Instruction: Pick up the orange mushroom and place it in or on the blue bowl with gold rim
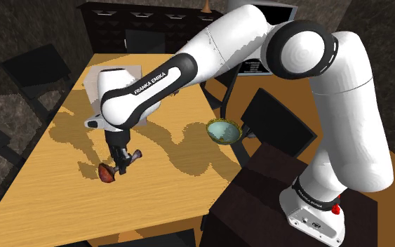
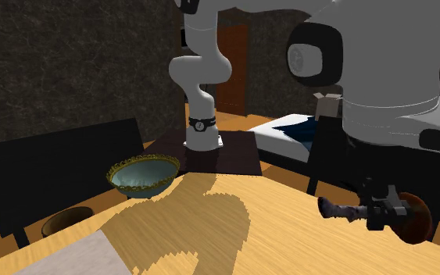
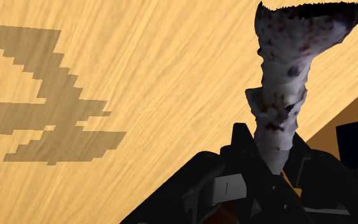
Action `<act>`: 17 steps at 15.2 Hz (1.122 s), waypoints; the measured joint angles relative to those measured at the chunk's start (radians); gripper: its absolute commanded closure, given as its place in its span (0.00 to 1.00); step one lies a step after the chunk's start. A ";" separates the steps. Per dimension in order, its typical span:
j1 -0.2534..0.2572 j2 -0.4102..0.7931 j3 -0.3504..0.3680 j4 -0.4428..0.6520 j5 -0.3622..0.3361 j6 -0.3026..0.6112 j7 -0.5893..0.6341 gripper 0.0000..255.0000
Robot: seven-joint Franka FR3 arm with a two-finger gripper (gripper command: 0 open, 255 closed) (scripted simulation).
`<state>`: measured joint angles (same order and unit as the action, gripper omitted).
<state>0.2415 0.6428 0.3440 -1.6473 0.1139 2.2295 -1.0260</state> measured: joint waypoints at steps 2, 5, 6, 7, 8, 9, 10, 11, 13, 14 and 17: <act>-0.001 -0.019 0.003 -0.001 0.003 -0.017 0.005 1.00; -0.006 -0.045 0.007 0.002 0.007 -0.045 0.007 1.00; -0.006 -0.049 0.008 0.009 0.007 -0.055 0.011 1.00; -0.007 -0.054 0.008 0.012 0.008 -0.063 0.011 1.00; -0.008 -0.059 0.009 0.018 0.009 -0.075 0.013 1.00; -0.009 -0.068 0.010 0.016 0.010 -0.081 0.014 1.00; -0.009 -0.076 0.012 0.019 0.011 -0.091 0.017 1.00; -0.011 -0.084 0.013 0.021 0.013 -0.101 0.018 1.00; -0.012 -0.097 0.015 0.031 0.015 -0.123 0.022 1.00; -0.013 -0.104 0.016 0.034 0.016 -0.132 0.023 1.00; -0.037 -0.146 0.018 -0.014 0.030 -0.131 0.001 1.00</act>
<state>0.2040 0.4964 0.3622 -1.6612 0.1439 2.0982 -1.0251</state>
